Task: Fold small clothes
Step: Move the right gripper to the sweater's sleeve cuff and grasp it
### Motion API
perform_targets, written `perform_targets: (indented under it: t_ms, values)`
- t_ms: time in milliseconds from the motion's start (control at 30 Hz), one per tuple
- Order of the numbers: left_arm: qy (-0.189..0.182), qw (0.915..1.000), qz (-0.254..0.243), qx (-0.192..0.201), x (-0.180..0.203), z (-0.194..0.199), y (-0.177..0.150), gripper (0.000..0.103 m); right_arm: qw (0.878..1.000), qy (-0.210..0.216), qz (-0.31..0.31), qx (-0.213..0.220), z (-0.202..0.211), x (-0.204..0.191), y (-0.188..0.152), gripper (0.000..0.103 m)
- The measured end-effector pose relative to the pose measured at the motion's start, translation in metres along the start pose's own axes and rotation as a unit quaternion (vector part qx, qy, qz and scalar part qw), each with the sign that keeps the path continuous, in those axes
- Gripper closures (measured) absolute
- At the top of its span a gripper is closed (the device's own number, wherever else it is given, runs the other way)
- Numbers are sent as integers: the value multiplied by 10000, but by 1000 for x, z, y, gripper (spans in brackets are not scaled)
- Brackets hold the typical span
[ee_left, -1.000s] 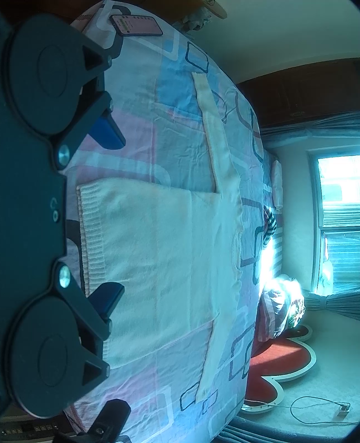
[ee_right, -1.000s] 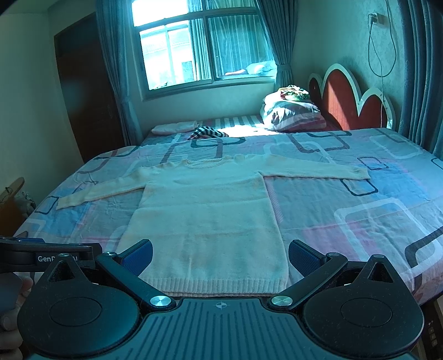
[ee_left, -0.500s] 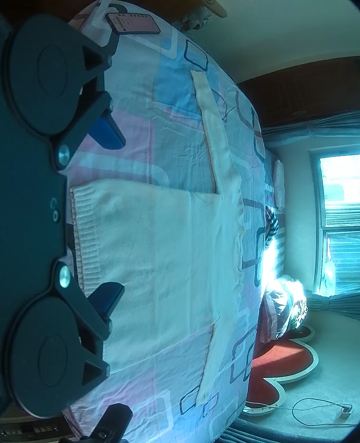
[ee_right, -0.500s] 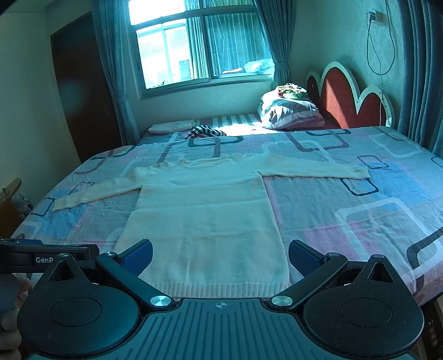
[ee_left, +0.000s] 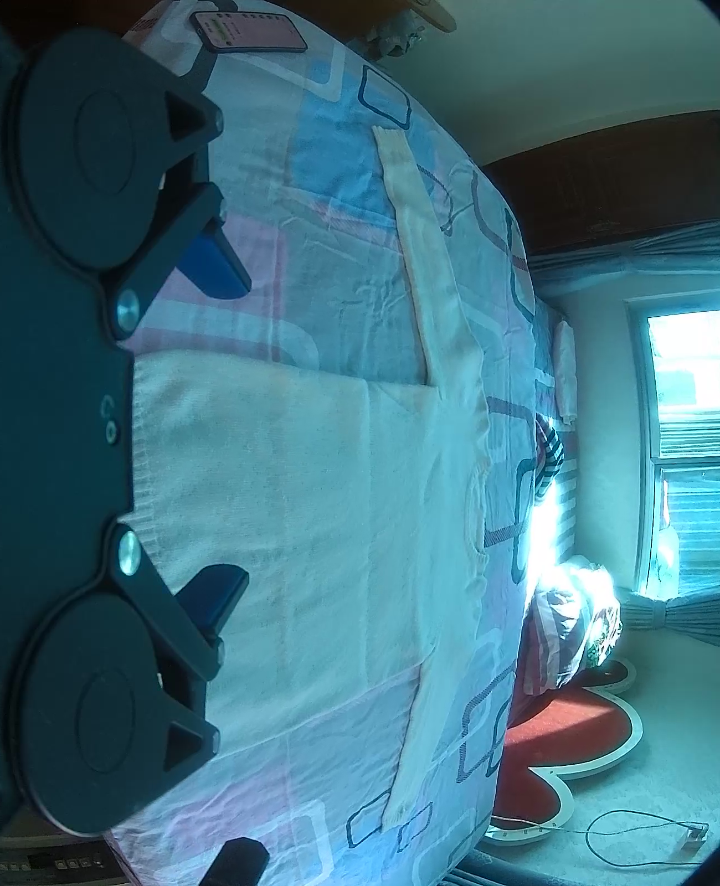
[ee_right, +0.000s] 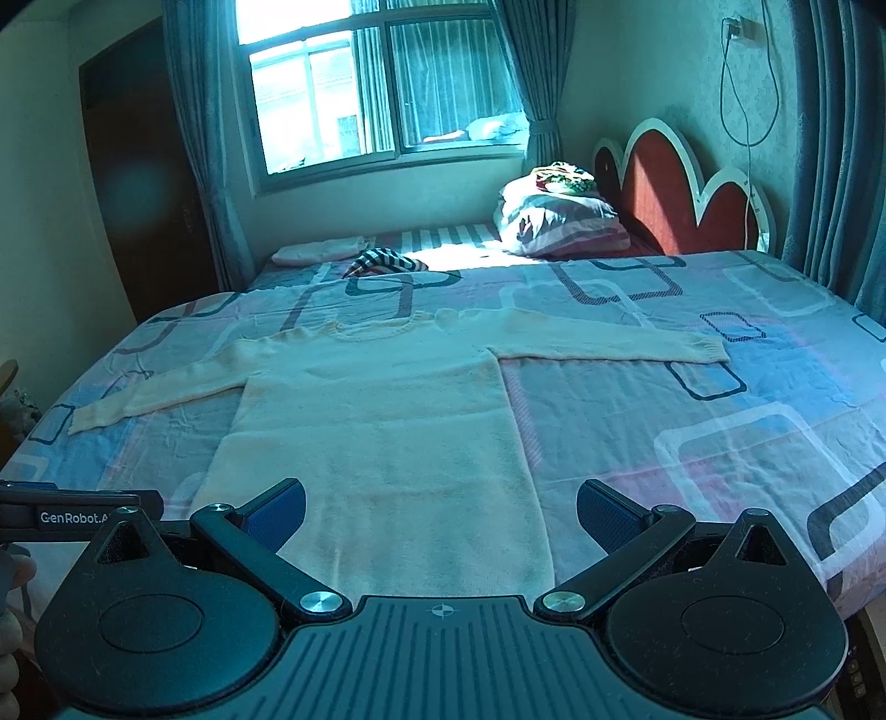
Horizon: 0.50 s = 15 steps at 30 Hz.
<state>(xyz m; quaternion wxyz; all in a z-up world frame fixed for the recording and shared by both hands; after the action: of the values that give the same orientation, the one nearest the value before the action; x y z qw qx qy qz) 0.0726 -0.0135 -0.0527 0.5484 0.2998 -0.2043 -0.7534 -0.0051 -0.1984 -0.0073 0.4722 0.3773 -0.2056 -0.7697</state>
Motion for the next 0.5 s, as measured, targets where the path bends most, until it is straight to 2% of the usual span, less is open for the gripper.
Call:
perform_targets:
  t_ms: [333, 500]
  values:
    - [-125, 9998, 180, 23, 3, -50, 33, 1, 9996, -285, 18, 64, -58, 35, 39, 0]
    - [-101, 9997, 211, -61, 8, -81, 54, 1, 9997, -218, -131, -56, -100, 62, 64, 0]
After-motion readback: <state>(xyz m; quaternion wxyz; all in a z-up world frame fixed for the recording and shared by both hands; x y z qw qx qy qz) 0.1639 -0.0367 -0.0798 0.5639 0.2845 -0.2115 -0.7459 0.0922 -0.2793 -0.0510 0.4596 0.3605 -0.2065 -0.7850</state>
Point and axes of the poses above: each gripper's, at about its wrist camera, not at the fingertips, and z roughly against the way its jaws point, x to its right, y to its top, the point moved 4 cm from there along -z, roughly the way its jaws point, and after that the axes turned 14 degrees about -z, right-handed, at the moved point
